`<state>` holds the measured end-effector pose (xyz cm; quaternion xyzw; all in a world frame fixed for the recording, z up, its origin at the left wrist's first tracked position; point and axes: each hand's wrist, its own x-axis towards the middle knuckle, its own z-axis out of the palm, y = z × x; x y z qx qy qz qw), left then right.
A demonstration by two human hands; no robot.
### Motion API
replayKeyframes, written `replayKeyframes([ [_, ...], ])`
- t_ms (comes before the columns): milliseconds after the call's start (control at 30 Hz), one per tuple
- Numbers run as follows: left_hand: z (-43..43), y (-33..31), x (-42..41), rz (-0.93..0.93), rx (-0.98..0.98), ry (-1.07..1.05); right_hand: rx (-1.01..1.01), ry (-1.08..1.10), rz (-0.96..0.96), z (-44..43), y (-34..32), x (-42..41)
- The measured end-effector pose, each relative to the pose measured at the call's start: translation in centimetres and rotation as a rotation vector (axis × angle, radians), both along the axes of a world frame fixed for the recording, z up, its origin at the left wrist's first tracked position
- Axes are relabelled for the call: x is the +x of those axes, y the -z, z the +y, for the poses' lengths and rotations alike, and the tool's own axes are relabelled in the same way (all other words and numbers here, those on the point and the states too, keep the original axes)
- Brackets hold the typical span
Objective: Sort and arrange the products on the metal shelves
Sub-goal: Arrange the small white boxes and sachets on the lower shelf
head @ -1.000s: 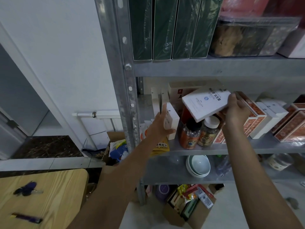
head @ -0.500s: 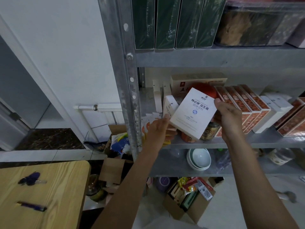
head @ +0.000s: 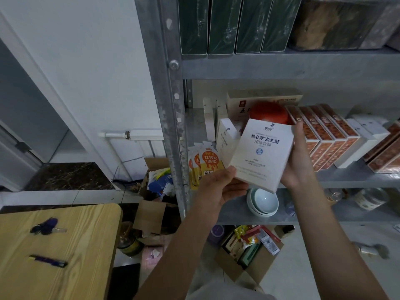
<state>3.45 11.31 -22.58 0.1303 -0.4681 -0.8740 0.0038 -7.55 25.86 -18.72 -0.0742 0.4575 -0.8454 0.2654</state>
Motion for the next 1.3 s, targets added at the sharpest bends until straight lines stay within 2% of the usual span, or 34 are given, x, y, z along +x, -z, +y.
replayKeyframes([
  [100,0.4,0.1,0.4,0.0,0.026,0.028,-0.087,-0.039,-0.016,-0.2,0.2,0.5],
  [133,0.7,0.2,0.5,-0.016,-0.029,0.021,-0.101,-0.021,-0.008,-0.3,0.2,0.7],
  [233,1.5,-0.2,0.9,-0.026,-0.418,-0.046,-0.086,0.063,-0.001,-0.9,0.7,1.3],
  [333,2.7,-0.4,1.7,0.176,-0.519,-0.024,-0.035,0.164,-0.023,-1.4,1.2,2.3],
  [400,3.3,0.0,2.0,0.204,-0.625,-0.021,-0.034,0.196,-0.044,-1.4,1.4,2.9],
  [500,3.4,-0.1,2.2,0.231,-0.574,-0.109,-0.025,0.185,-0.047,-1.3,1.1,3.6],
  [567,3.1,-0.2,2.0,0.206,-0.517,-0.103,-0.021,0.148,0.02,-0.7,1.0,3.7],
  [767,2.1,-0.2,1.9,0.024,0.171,-0.017,0.098,0.086,0.084,1.6,1.5,2.9],
  [867,2.0,-0.1,2.5,-0.015,0.345,0.099,0.167,0.106,0.11,1.8,1.6,3.0],
  [967,2.0,-0.2,2.7,-0.062,0.263,0.132,0.184,0.159,0.102,1.9,1.6,3.0],
  [1033,2.0,-0.1,2.6,-0.085,0.09,0.021,0.19,0.226,0.081,2.1,1.7,3.0],
  [1100,1.6,0.1,2.3,-0.028,-0.051,-0.103,0.206,0.294,0.061,2.3,1.8,2.9],
  [1167,1.2,0.0,2.0,0.026,-0.098,-0.167,0.218,0.339,0.045,2.5,1.7,2.8],
  [1300,1.0,0.3,1.2,0.06,-0.109,-0.161,0.234,0.377,0.061,2.6,1.1,2.5],
])
